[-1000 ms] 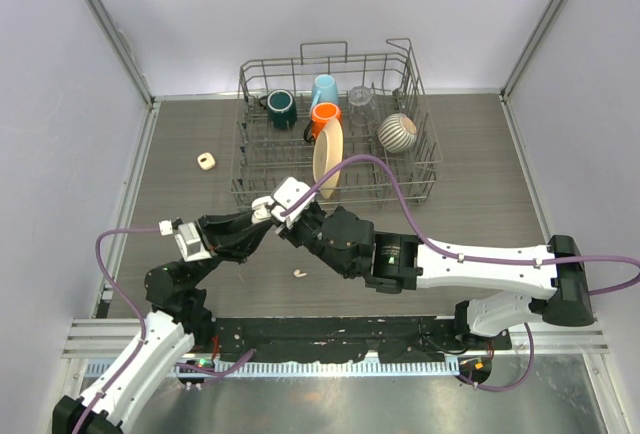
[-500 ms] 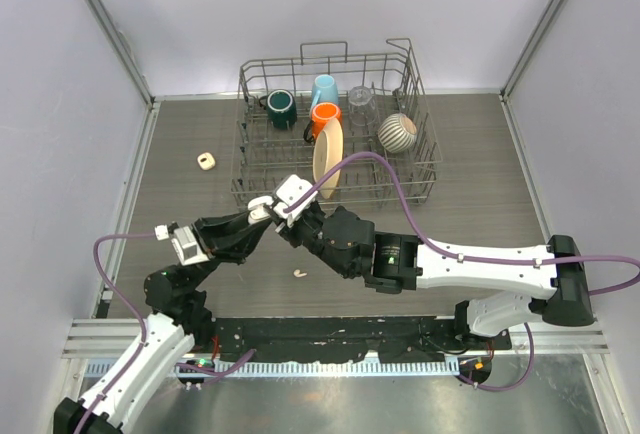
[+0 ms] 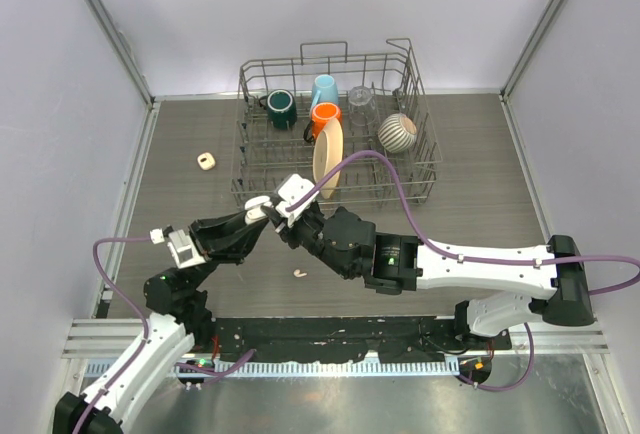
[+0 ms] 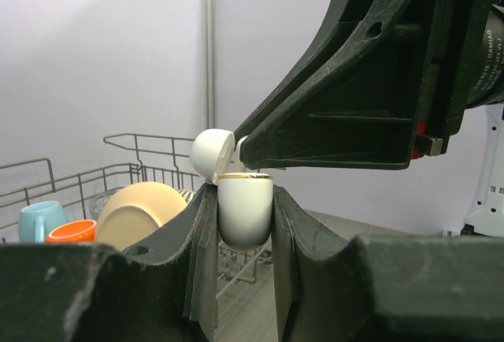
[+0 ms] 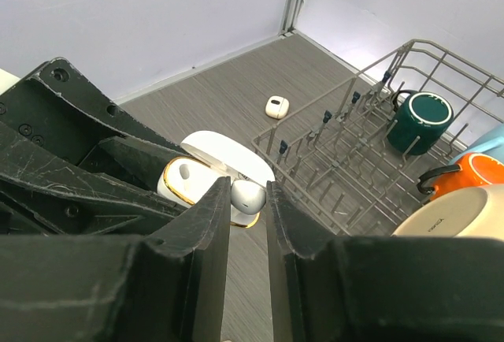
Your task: Insert the wireless bluetooth earbuds into the charging case
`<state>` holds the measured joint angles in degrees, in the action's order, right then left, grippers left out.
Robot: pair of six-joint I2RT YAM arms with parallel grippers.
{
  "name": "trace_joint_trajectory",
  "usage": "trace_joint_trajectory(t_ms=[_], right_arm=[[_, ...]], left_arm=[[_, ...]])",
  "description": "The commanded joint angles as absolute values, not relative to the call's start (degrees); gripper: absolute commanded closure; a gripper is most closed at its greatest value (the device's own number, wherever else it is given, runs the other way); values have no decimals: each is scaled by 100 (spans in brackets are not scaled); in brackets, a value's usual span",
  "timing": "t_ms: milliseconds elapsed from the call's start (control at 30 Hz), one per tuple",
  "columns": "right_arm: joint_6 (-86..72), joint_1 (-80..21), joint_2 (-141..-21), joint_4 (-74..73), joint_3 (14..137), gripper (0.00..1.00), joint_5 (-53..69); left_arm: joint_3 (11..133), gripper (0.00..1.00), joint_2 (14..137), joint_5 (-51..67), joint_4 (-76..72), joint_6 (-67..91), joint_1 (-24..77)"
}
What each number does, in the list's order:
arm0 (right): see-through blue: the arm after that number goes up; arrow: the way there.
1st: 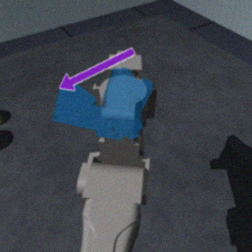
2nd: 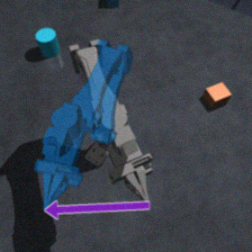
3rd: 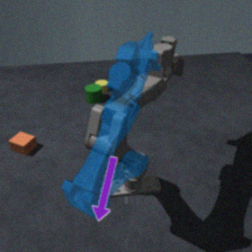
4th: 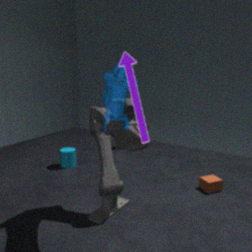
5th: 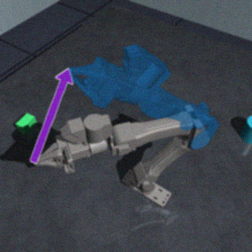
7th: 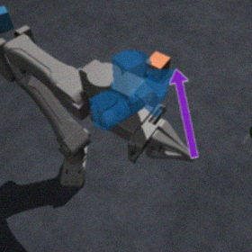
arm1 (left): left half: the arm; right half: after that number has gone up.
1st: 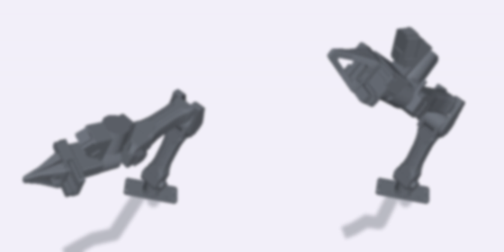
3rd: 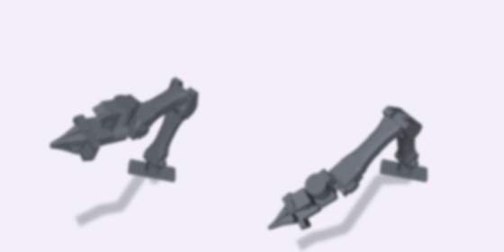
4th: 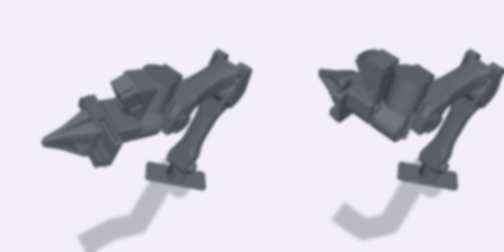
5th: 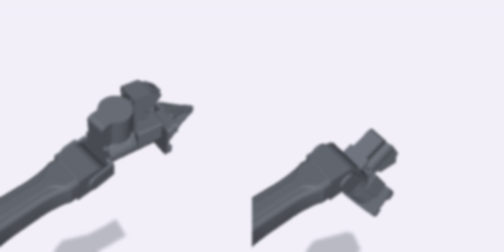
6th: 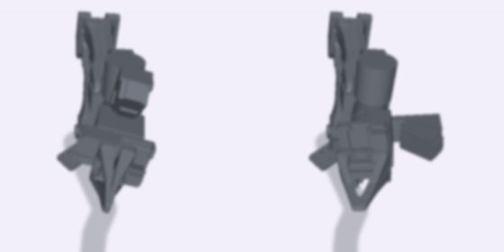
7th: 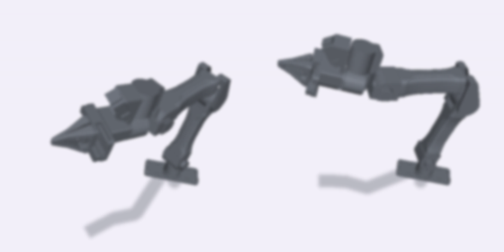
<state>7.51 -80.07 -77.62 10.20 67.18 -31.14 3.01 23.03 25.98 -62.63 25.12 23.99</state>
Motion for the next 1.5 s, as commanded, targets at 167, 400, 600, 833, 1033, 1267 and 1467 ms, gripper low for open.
trace_joint_trajectory(t_ms=[167, 400, 600, 833, 1033, 1267, 1467], right_arm=[[370, -8077, -7620, 1169, 6653, 58, -2786], [150, -8060, -7515, 1151, 6715, 39, -2953], [-649, -7586, -7234, 958, 6926, 31, -2508], [-1696, -6768, -6839, 941, 7048, 27, -1267], [-2274, -6373, -6776, 520, 7127, 27, -704], [-3872, -5653, -6908, 430, 6917, 26, 1378], [-4947, -5379, -7013, 1344, 6425, 26, 2354]], left_arm=[[413, 100, 2408, 2408, -6961, 2505, 2399], [369, 100, 2399, 2443, -6961, 2549, 2391], [352, 100, 2391, 2479, -6961, 2584, 2391], [316, 100, 2356, 2461, -6961, 2584, 2391], [308, 100, 2320, 2400, -6996, 2584, 2399], [334, 100, 2250, 2312, -7040, 2487, 2391], [430, 100, 2364, 2426, -7075, 2461, 2391]])
